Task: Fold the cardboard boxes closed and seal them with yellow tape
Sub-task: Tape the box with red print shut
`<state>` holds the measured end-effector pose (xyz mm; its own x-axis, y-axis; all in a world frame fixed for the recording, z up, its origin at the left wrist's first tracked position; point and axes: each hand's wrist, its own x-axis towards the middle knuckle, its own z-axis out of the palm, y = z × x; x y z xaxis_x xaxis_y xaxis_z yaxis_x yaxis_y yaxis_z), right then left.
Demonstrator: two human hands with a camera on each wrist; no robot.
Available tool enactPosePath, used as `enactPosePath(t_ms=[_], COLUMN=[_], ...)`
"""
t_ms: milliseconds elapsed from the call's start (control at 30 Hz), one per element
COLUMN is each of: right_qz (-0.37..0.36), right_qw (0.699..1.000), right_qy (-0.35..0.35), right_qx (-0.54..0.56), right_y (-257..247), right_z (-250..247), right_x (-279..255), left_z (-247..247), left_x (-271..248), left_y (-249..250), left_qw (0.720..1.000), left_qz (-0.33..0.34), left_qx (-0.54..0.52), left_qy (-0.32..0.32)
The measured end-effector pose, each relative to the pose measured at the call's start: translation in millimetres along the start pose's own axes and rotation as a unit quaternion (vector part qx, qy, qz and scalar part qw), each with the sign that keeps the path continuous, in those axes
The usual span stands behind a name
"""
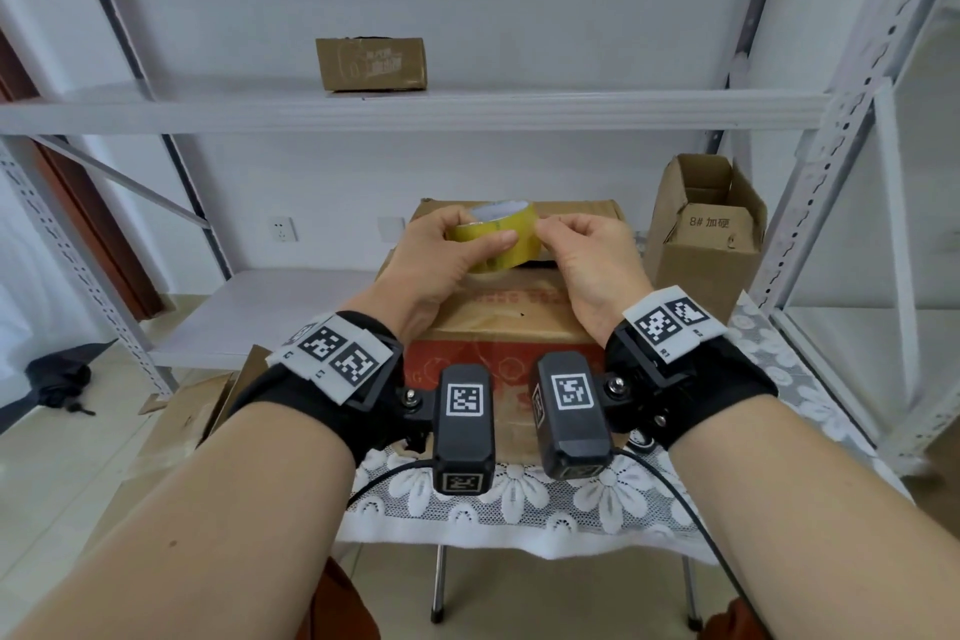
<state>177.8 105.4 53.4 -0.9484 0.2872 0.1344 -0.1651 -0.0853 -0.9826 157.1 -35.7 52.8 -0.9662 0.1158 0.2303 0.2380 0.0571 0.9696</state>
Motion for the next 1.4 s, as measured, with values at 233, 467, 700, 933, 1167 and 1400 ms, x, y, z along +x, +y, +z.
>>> enactPosePath(t_ms=[233,467,700,933,1167,1400], right_qz=[0.017,-0.021,-0.047,-0.057,-0.016,-0.001], right_qw=[1.0,0.999,0.997,0.998,0.998,0.989], right_qy=[0.015,0.007,0.014,0.009,-0.032,-0.082], right_qx=[0.013,-0.045,-0.056,-0.031,0.055,0.123], right_y=[0,3,4,3,3,0], right_z=[-2,1,0,-1,-1,-3], right_x=[0,-1,-3,-4,-1,-6], left_z=[-2,-3,-1,1,1,2], left_x=[-1,-1,0,3,8,8], left_y=[2,1,2,-1,-2,-4], left_qw=[0.999,0.999,0.999,0.997,0.992,0.991], left_qz=[-0.014,-0.025,-0.022,-0.037,-0.059,-0.03], left_qx=[-0.027,-0.037,-0.036,-0.055,-0.082,-0.07], left_qy=[0.013,0.019,0.027,0.046,0.081,0.107])
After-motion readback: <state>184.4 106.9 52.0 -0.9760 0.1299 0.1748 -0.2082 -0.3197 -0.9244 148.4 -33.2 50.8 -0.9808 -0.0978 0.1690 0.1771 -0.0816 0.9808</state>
